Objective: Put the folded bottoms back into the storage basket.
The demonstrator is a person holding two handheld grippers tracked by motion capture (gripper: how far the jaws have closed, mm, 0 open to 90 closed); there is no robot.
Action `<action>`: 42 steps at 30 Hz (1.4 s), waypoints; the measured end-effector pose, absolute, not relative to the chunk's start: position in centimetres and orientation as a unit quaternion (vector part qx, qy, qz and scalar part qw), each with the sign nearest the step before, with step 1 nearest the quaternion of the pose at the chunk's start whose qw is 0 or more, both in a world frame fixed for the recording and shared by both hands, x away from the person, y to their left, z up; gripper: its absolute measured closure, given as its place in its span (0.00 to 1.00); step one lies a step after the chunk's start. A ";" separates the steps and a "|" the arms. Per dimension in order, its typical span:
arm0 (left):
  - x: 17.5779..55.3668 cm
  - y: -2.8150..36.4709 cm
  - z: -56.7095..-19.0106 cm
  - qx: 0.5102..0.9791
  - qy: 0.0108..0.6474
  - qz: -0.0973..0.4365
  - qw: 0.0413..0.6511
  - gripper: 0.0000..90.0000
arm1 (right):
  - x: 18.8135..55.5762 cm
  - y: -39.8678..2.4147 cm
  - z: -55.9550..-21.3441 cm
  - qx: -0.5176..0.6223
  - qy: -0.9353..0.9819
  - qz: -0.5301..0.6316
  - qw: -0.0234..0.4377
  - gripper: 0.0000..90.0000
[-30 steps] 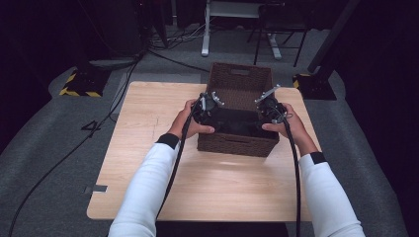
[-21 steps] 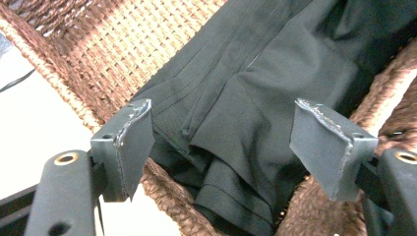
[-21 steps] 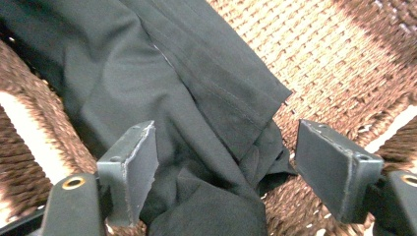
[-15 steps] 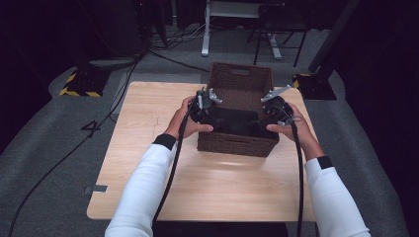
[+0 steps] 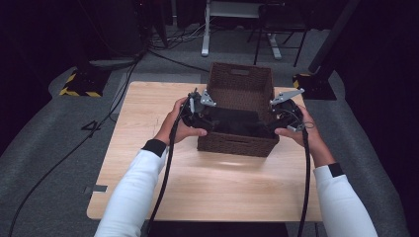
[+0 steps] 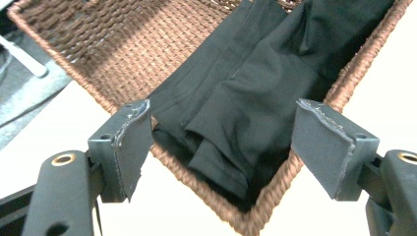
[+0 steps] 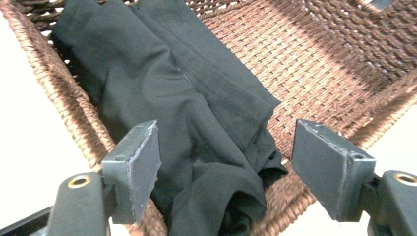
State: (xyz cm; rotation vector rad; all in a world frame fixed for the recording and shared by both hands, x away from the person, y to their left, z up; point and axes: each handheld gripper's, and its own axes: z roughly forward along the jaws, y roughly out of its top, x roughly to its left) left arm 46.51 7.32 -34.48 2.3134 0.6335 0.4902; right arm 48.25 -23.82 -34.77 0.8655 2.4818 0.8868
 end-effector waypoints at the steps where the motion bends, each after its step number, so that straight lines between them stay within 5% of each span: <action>1: 46.2 7.5 -34.4 0.888 0.242 0.190 0.342 0.27 | 48.0 -23.9 -34.7 0.306 0.879 0.316 0.185 0.30; 25: 41.1 11.2 -34.9 0.889 0.222 0.215 0.338 0.24 | 42.7 -26.1 -33.9 0.269 0.873 0.337 0.226 0.28; 42: 38.3 13.5 -37.5 0.897 0.225 0.229 0.303 0.24 | 39.1 -27.6 -36.5 0.261 0.868 0.340 0.252 0.28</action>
